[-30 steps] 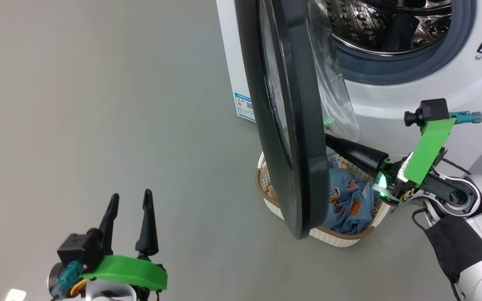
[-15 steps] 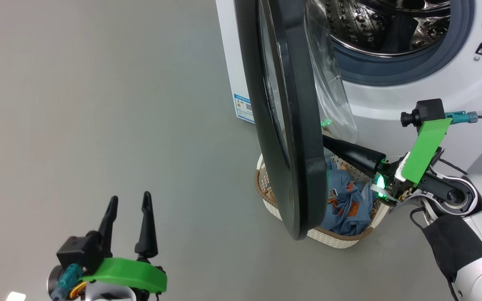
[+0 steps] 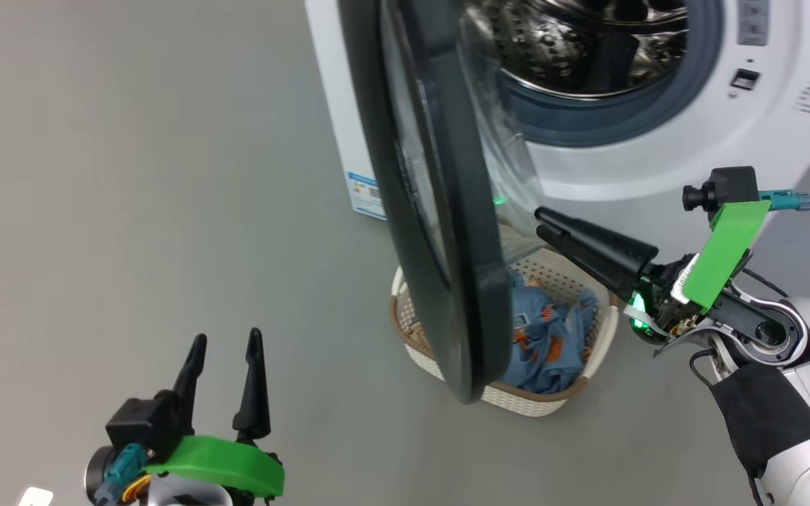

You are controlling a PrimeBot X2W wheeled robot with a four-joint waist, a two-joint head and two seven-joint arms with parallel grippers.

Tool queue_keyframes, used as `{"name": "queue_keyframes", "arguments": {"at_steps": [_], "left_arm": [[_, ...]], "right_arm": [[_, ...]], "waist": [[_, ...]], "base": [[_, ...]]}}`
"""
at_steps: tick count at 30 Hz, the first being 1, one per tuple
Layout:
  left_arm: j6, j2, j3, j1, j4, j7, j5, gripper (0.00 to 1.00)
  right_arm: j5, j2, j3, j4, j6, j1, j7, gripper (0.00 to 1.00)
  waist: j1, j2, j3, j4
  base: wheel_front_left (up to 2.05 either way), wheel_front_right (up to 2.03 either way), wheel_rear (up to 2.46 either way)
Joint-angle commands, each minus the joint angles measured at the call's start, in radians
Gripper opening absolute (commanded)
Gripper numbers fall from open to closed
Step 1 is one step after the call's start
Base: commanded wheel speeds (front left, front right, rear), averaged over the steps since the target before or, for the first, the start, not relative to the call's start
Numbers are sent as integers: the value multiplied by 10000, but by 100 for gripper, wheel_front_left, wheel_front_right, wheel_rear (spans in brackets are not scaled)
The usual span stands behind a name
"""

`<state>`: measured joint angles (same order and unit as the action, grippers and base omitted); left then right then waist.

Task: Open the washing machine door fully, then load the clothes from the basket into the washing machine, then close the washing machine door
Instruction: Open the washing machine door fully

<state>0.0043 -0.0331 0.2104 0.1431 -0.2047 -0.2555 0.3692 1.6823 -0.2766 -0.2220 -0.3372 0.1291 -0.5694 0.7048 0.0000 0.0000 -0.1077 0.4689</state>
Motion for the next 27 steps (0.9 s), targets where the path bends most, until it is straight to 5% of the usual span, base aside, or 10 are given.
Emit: {"name": "queue_keyframes", "arguments": {"at_steps": [1,13,27], "left_arm": [[-6,-171,-360,321,176,-63,-172,100],[-152,-171,-572,327,79,-63,-457,100],[-282,-171,-957,250,288,-63,-754,100]], "right_arm": [[-24,113,-20,378,16,126,-83,100],[-1414,-11,97,1998,16,853,-1228,100],[-3923,-865,-725,3545,16,2250,-4809,100]], "waist": [[0,0,118,-378],[0,0,384,-1642],[0,0,341,-3166]], "base": [[0,0,0],[0,0,0],[0,0,0]]}}
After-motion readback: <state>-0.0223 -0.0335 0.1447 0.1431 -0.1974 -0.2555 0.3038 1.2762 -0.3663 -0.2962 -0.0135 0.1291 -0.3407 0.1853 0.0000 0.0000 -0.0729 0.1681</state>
